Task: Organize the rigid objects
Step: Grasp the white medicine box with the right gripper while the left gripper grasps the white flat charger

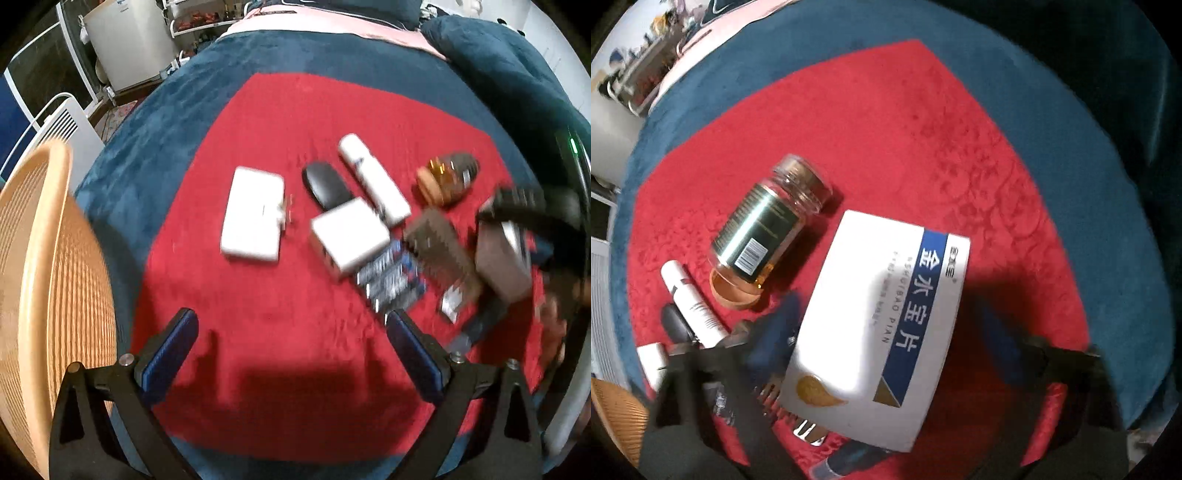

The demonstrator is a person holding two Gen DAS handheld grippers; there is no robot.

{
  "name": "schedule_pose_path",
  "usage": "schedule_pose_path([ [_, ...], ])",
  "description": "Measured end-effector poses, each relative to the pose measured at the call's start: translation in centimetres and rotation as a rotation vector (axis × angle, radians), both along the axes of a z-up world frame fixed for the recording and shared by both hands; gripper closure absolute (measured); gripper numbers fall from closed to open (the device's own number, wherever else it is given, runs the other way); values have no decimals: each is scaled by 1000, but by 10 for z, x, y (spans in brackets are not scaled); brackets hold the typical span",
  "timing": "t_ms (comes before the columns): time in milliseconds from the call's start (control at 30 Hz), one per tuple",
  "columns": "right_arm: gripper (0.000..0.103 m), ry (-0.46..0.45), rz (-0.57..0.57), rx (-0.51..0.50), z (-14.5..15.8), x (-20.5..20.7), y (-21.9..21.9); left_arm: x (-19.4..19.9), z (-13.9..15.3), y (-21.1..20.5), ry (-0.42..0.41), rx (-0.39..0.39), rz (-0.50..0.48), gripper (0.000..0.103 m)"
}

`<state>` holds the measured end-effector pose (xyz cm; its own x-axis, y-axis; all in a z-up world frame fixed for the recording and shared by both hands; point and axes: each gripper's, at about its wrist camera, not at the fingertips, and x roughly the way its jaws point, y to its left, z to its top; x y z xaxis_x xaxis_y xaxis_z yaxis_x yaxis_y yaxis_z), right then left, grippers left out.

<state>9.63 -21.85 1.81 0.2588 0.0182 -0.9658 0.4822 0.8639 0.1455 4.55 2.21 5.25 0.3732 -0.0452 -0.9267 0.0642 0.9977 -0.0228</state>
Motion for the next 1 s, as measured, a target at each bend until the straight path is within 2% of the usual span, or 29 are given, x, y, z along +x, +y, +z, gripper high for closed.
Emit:
schedule_pose_path([
  [133, 35, -48, 52, 40, -1, -10, -9, 33, 1, 3, 16, 26, 45, 6],
  [300, 35, -84, 96, 39, 0, -31, -10, 58, -14, 13, 41, 38, 126, 17],
  [400, 35, -100, 117, 38, 8, -29, -16, 69, -23, 17, 42, 39, 156, 19],
  [467, 35, -109, 132, 25, 8, -32, -17, 75, -27, 19, 43, 33, 162, 23],
  [567, 34, -110, 153, 7, 8, -42, -20, 80, -40, 15, 79, 87, 130, 27],
  [633, 35, -101, 156, 14, 4, -35, -18, 77, -41, 13, 67, 108, 111, 38],
  [667, 35, -98, 159, 15, 3, -36, -19, 76, -39, 13, 52, 105, 106, 50],
  [700, 37, -100, 163, 15, 3, -35, -19, 74, -36, 13, 40, 102, 104, 54],
  [1000, 38, -187, 172, 30, 26, -52, -27, 55, -8, 3, -15, 7, 74, 54],
])
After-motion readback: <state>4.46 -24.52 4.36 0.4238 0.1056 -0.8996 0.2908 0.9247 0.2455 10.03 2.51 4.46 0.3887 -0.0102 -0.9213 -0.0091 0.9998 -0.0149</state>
